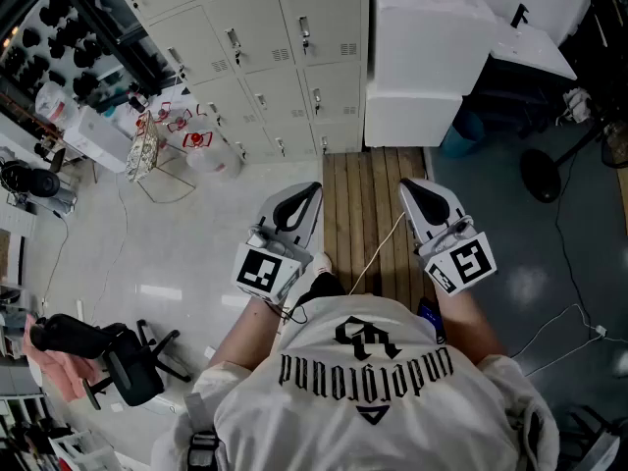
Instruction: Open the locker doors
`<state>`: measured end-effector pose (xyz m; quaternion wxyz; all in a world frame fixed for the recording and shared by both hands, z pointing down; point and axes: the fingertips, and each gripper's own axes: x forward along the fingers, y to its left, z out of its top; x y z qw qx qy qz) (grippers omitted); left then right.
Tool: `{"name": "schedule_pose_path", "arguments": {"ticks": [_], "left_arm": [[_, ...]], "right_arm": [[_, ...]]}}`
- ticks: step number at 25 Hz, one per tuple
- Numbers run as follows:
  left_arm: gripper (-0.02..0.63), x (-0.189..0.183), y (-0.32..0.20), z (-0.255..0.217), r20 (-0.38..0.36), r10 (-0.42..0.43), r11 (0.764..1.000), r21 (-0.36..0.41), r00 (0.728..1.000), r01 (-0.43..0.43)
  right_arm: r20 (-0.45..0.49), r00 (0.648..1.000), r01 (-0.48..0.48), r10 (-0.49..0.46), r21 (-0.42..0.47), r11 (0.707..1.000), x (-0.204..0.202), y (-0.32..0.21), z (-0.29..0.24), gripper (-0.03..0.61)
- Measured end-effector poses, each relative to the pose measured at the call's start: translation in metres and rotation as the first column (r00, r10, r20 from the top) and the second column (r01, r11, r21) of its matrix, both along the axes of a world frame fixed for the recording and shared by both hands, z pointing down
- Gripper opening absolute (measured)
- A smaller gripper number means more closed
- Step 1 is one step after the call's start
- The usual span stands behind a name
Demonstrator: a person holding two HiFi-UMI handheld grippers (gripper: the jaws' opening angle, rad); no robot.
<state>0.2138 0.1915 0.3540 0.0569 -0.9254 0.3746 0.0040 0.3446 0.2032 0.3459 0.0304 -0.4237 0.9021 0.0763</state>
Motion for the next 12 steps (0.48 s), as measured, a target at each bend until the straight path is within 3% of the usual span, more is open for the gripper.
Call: {"name": "schedule_pose_path", "arguments": {"ticks": [4,12], "left_arm": [[0.006,-0.0044,-0.0036,-0.0055,0.01,0.007,0.998,0.054,1.0,-0.008],[0.006,-0.003,-0.0075,-0.0013,0.026,0.004,0.999,0.054,1.0,-0.006]], "right_arm": [[-0.002,1.0,0.003,-0.003,0.011,1.0,-0.0043,-0.0011,-0.0028,0.003],[-0.011,1.0,-0.005,0.005,-0.001,1.0,-0.0034,-0.0074,0.006,0.005]]}}
